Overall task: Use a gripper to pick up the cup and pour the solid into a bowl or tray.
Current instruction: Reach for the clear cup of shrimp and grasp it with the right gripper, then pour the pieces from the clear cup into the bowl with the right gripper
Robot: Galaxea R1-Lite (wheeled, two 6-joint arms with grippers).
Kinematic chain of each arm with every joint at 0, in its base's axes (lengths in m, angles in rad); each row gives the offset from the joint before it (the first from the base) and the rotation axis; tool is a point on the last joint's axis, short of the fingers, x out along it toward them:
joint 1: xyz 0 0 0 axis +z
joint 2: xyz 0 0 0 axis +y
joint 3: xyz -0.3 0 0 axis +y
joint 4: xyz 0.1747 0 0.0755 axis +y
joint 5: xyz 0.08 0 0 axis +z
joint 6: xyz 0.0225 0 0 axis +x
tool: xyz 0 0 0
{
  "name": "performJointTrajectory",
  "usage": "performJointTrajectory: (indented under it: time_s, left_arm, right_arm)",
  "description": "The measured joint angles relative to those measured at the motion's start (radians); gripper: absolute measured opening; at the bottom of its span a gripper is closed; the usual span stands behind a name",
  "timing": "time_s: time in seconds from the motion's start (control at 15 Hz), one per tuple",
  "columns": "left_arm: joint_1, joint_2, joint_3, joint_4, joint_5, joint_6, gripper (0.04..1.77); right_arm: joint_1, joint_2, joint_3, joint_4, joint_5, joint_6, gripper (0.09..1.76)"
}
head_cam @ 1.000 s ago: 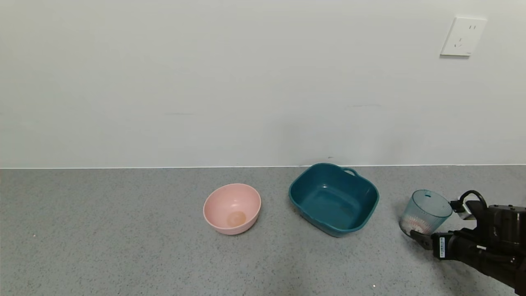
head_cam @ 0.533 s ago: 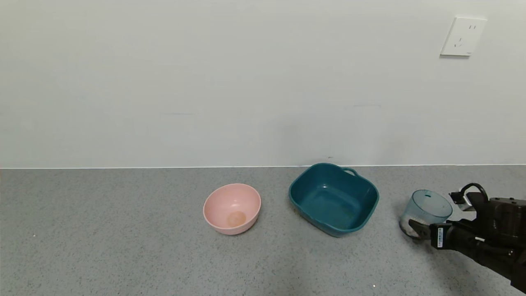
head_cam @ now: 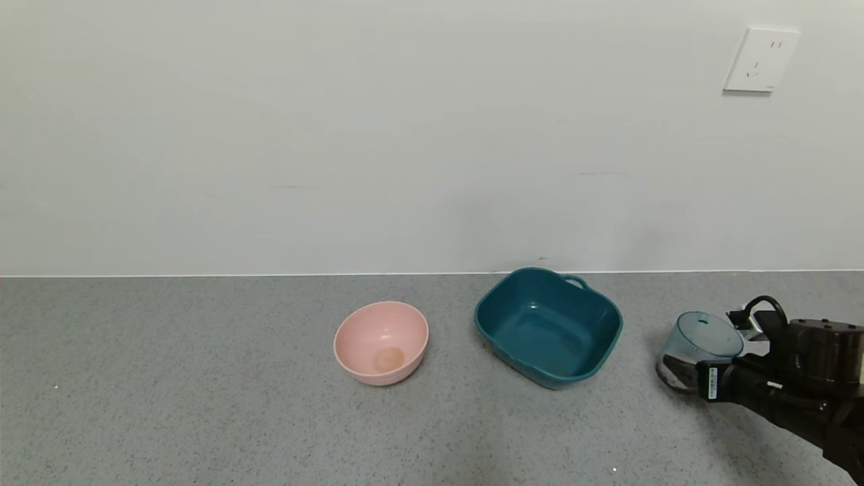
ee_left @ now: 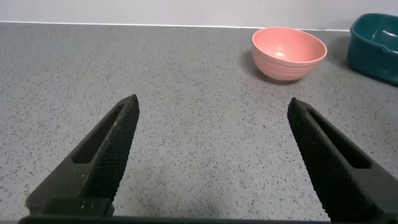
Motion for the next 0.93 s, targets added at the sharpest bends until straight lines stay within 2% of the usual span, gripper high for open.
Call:
performJointTrajectory:
  time_s: [0.4, 0.47, 0.53, 0.93]
  left_arm:
    - [0.000, 0.000, 0.000, 0.000, 0.000, 0.000, 1.72]
    - [0.000, 0.000, 0.000, 0.000, 0.000, 0.000, 1.72]
    - [0.000, 0.000, 0.000, 0.000, 0.000, 0.000, 1.72]
    - [0.000, 0.000, 0.000, 0.000, 0.000, 0.000, 1.72]
  right_arm:
    - [-0.001, 0.012, -0.010, 0.001, 0.000, 0.000, 1.71]
    - [-0.001, 0.015, -0.010, 0.000, -0.002, 0.000, 1.50]
    - [-0.001, 0.019, -0.013, 0.000, -0.003, 0.000, 1.38]
    - [-0.001, 0.029, -0.018, 0.000, -0.002, 0.000, 1.32]
